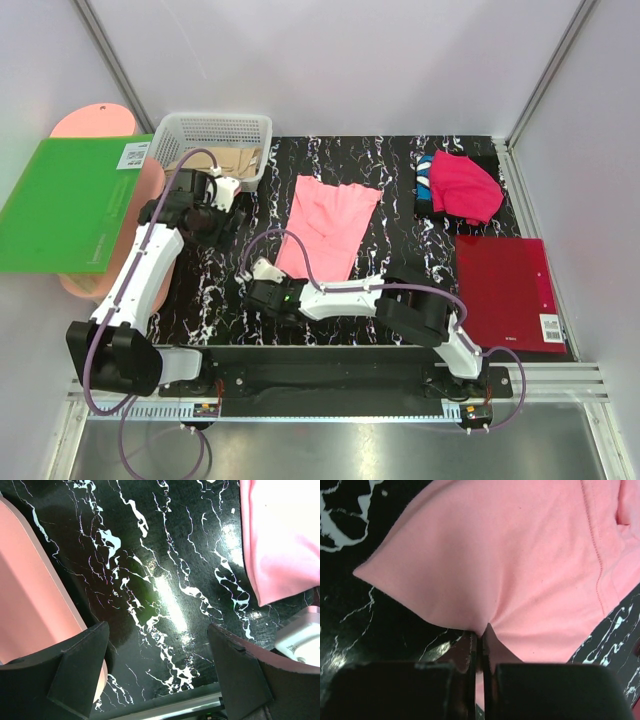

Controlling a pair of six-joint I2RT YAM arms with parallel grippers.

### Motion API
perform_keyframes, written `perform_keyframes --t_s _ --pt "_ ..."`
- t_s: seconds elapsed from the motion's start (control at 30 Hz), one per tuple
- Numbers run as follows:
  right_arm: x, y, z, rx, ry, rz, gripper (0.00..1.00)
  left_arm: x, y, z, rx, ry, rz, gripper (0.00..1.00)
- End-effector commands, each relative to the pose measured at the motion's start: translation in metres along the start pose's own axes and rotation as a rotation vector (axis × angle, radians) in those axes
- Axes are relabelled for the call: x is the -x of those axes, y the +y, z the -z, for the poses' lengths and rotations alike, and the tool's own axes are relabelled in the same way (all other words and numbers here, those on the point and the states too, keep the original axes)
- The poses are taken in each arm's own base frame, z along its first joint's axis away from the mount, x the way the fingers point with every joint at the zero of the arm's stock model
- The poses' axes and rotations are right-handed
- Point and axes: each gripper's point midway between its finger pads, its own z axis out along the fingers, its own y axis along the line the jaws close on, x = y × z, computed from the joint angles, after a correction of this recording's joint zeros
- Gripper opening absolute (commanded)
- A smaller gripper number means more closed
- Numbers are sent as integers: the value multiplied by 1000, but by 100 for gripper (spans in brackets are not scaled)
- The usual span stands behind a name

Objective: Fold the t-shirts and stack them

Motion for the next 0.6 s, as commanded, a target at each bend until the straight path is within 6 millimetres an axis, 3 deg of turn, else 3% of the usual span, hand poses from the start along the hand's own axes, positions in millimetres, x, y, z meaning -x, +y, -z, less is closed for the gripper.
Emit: perform_keyframes --t_s 0.0,0.13,0.23,0.37,0.5,0.57 --pt "-49 39 33 180 205 95 0 23 3 19 8 -100 -16 85" --pt "-15 58 83 288 150 74 0 24 1 20 -2 -104 -14 85" --pt "9 62 120 372 101 20 0 25 1 22 0 -109 -20 85" --pt "39 45 161 429 26 -56 0 27 2 27 5 -115 -28 85" --pt "62 16 182 410 -57 -109 1 27 3 29 6 -118 -33 85" --pt "72 -8 179 393 -74 -148 2 26 3 28 8 -113 -36 85"
